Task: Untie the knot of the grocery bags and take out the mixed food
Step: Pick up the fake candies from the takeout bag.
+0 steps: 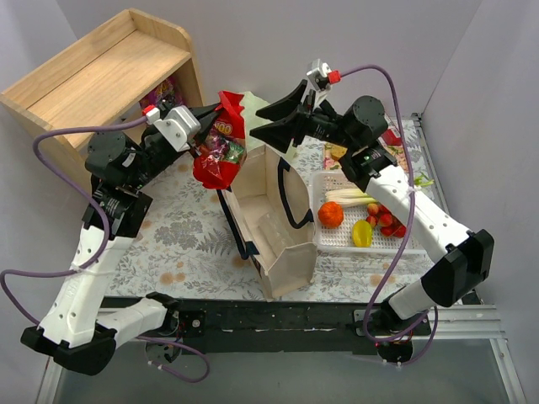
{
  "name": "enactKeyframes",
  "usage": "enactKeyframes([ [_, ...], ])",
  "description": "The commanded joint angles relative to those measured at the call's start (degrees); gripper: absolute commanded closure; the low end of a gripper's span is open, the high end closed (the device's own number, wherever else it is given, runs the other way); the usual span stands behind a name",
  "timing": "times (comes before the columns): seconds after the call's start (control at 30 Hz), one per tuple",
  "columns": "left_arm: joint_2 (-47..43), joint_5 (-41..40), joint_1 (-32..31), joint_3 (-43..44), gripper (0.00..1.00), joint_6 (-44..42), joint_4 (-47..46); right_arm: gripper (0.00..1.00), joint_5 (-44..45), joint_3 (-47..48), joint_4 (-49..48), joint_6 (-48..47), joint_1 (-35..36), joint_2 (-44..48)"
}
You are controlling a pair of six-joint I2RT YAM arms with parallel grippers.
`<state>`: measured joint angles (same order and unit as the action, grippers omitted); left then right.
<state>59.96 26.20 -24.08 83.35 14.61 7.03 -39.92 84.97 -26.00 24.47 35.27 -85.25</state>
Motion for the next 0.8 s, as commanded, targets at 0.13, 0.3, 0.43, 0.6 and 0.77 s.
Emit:
enactKeyframes([
  [0.13,-2.3,7.1,0.0,4.7,1.0,-3.5,1.8,0.28,-0.6,4.7,-5.2,6.0,-0.1,-3.2],
  [0.3,-2.8,10.3,0.0,5.0,1.0,-4.8,4.4,0.25,-0.9,7.9,-4.8,10.3,-0.1,-7.1],
  [0.43,-2.6,12.4,0.0,5.3,1.0,-4.9,5.4,0.24,-5.5,12.8,-6.1,13.1,-0.1,-11.1],
  [0.6,-2.6,16.0,0.0,5.5,1.0,-6.9,5.6,0.27,-12.2,16.9,-7.6,15.6,0.4,-14.3],
  [0.77,-3.5,16.2,0.0,4.6,1.0,-8.9,5.4,0.66,-12.5,14.2,-10.6,14.9,0.4,-14.0],
])
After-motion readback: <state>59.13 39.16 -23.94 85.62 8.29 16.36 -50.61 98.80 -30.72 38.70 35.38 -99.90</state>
